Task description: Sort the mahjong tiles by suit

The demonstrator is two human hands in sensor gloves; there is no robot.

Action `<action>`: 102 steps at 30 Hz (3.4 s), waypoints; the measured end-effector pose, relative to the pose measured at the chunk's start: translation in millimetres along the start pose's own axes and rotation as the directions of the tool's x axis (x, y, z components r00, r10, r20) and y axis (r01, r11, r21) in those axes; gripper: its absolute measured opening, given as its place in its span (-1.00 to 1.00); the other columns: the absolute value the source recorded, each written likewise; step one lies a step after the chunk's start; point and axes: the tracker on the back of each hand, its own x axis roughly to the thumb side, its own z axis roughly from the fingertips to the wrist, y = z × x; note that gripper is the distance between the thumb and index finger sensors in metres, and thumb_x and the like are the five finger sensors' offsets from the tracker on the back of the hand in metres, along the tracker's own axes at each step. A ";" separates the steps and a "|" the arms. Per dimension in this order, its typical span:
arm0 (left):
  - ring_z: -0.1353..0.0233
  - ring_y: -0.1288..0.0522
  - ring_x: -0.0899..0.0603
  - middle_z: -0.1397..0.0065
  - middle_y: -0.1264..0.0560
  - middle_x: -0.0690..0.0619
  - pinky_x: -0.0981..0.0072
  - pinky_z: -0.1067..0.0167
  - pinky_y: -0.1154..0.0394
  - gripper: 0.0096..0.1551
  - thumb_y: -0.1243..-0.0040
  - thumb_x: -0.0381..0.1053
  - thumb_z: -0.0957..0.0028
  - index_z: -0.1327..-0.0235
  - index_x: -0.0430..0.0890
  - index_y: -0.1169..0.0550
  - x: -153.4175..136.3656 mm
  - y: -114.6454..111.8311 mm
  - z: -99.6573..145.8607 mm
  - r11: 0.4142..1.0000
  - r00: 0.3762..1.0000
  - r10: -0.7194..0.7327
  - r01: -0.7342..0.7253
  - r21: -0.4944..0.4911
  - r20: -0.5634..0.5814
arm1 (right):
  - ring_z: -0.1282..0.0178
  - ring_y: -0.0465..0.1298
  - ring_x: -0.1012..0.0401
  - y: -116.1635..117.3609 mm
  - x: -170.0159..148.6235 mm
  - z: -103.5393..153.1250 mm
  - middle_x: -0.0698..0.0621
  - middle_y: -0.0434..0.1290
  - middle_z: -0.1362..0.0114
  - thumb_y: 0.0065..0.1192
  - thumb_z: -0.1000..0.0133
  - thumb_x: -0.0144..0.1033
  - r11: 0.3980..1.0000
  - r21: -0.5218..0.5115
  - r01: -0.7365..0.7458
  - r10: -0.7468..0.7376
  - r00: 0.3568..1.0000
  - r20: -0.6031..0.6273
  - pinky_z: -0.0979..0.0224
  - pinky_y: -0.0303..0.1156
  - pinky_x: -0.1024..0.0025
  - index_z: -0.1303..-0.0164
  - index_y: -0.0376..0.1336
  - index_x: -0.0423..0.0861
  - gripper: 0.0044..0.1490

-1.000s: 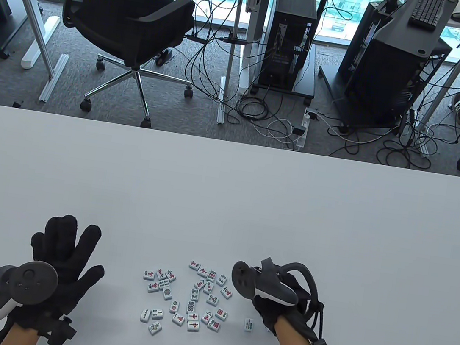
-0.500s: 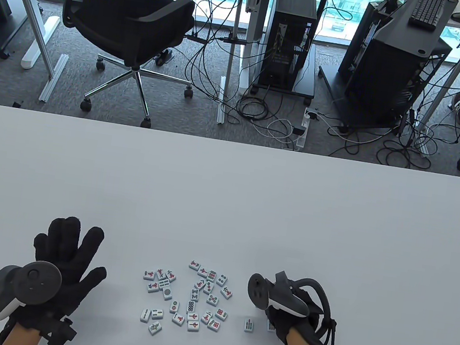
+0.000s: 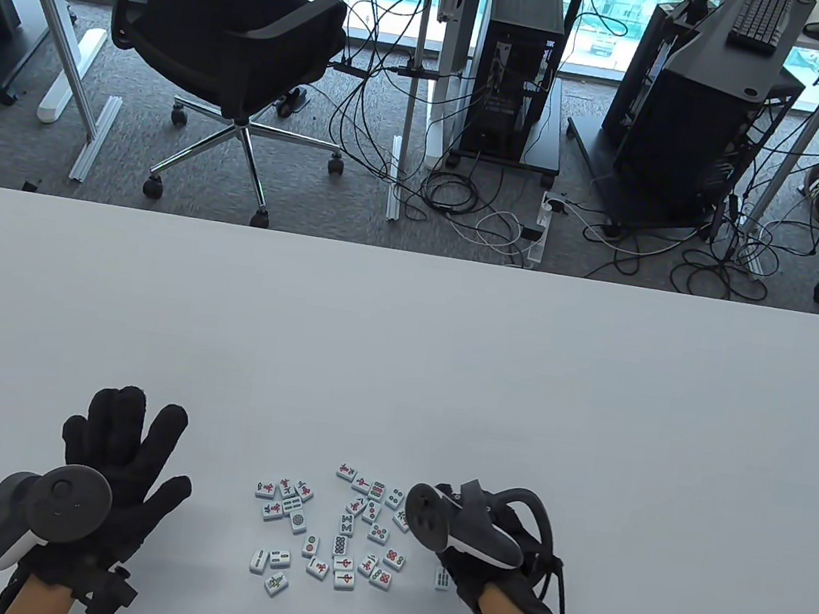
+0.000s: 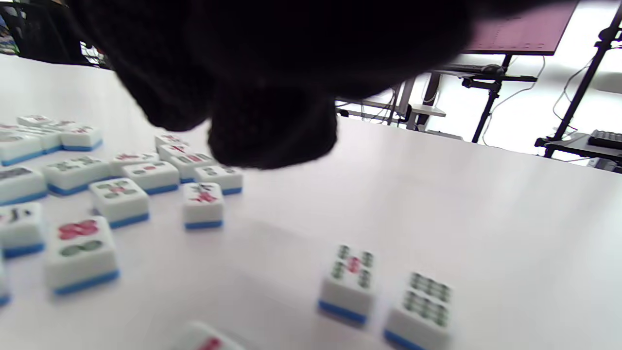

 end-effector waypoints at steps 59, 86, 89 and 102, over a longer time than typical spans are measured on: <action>-0.63 0.66 0.02 -0.58 0.55 0.35 -0.20 -0.40 0.63 -0.08 0.19 0.55 -0.02 -0.59 0.36 0.13 1.4 0.0 0.2 1.000 1.000 -0.001 0.001 -0.007 0.005 | 0.62 0.57 0.28 42.4 -68.9 -53.0 0.00 0.65 0.32 0.45 0.16 -0.16 0.968 0.238 -0.079 0.111 0.986 -0.124 0.50 0.56 0.44 -0.13 0.39 -0.24 -0.30; -0.62 0.66 0.02 -0.58 0.56 0.35 -0.20 -0.40 0.63 -0.08 0.19 0.55 -0.02 -0.59 0.36 0.14 3.3 0.0 0.0 1.000 1.000 0.002 -0.002 -0.007 0.015 | 0.74 0.53 0.31 12.1 133.8 -42.1 0.02 0.66 0.47 0.37 0.11 -0.05 0.983 0.058 -0.171 0.158 0.970 0.185 0.63 0.52 0.45 0.12 0.50 -0.26 -0.41; -0.62 0.66 0.02 -0.58 0.55 0.35 -0.20 -0.40 0.63 -0.08 0.19 0.55 -0.02 -0.59 0.36 0.14 3.4 0.5 0.2 1.000 1.000 0.006 -0.006 -0.003 0.017 | 0.76 0.52 0.32 17.4 150.1 -42.9 0.04 0.65 0.50 0.37 0.12 -0.03 0.960 0.022 -0.279 0.270 0.943 0.193 0.64 0.52 0.47 0.17 0.51 -0.25 -0.42; -0.62 0.67 0.02 -0.58 0.56 0.36 -0.20 -0.40 0.64 -0.08 0.19 0.55 -0.02 -0.59 0.36 0.13 0.5 3.0 1.5 1.000 1.000 0.022 -0.022 0.015 0.008 | 0.82 0.49 0.34 23.7 168.6 -52.3 0.02 0.65 0.57 0.23 0.03 0.05 0.977 0.183 -0.108 0.085 0.988 0.127 0.71 0.49 0.49 0.21 0.52 -0.32 -0.33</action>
